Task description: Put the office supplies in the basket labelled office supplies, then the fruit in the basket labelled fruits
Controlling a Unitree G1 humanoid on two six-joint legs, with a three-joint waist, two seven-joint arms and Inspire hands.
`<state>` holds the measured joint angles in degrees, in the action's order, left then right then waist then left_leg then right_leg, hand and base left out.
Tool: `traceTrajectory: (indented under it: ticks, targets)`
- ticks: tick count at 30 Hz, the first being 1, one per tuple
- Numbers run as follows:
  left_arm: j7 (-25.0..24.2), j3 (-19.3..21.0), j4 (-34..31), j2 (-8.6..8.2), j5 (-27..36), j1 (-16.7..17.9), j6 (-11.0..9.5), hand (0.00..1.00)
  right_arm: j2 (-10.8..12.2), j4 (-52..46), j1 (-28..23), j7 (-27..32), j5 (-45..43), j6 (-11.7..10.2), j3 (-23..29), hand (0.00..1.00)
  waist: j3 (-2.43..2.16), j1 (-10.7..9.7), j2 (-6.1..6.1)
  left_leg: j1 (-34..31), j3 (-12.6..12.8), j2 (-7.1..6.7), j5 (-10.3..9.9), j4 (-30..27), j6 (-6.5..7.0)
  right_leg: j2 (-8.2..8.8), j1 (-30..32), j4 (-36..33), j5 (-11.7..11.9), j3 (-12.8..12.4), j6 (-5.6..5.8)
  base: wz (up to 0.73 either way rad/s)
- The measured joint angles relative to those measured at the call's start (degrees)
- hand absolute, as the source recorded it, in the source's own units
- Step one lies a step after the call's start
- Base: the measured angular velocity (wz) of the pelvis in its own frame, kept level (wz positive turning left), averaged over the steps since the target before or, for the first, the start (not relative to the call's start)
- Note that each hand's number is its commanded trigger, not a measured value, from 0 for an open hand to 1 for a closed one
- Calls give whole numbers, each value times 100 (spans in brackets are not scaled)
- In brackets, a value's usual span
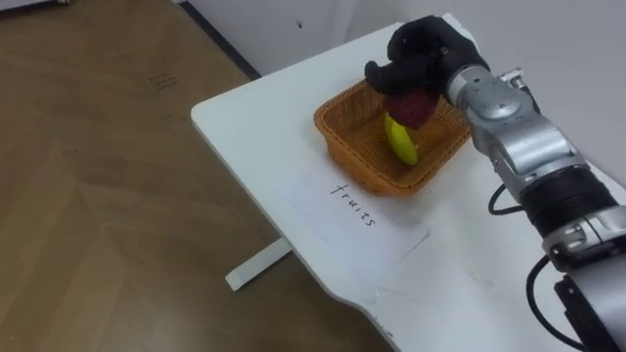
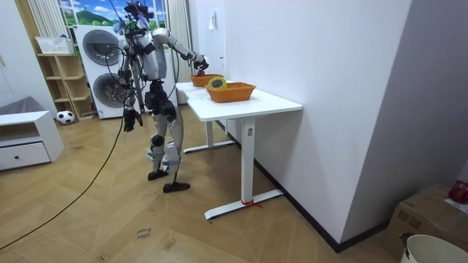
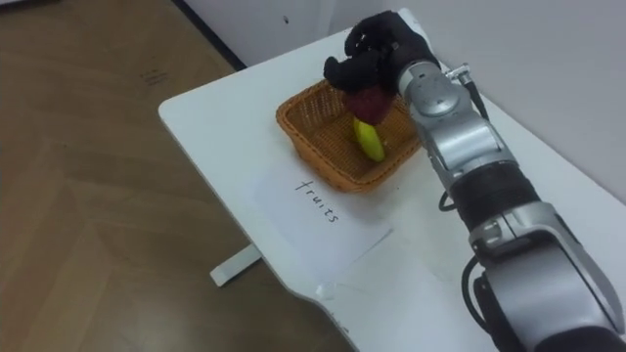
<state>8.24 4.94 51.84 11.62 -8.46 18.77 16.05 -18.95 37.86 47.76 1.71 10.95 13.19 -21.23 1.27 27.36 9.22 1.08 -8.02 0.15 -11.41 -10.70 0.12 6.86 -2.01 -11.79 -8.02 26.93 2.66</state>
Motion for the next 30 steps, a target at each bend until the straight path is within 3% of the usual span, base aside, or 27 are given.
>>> traceTrajectory:
  ticks: [15,22,26,30]
  targets:
    - [9,-29,-4,41,10,-51,-45,0,17,13,106,192,47,-4,-3,0,-4,-47,4,5,38,6,1,6,1,-4,18,19,1,-8,0,0]
    - [6,4,-20,70,-5,-100,-147,0,-100,-19,106,201,17,-66,8,0,-65,-224,70,-47,160,14,2,0,1,-5,114,19,4,-70,-6,-6]
    - [-3,91,-29,53,-11,-167,-147,0,-125,-143,106,205,-16,-66,281,0,-71,-388,-28,8,239,15,2,-10,2,-4,100,20,8,-149,-10,-8]
    - [24,221,-19,66,-10,-242,-153,0,-228,-269,112,214,-267,-108,521,0,-126,-640,-228,61,343,12,3,-15,3,13,96,-6,10,-213,-12,-9]
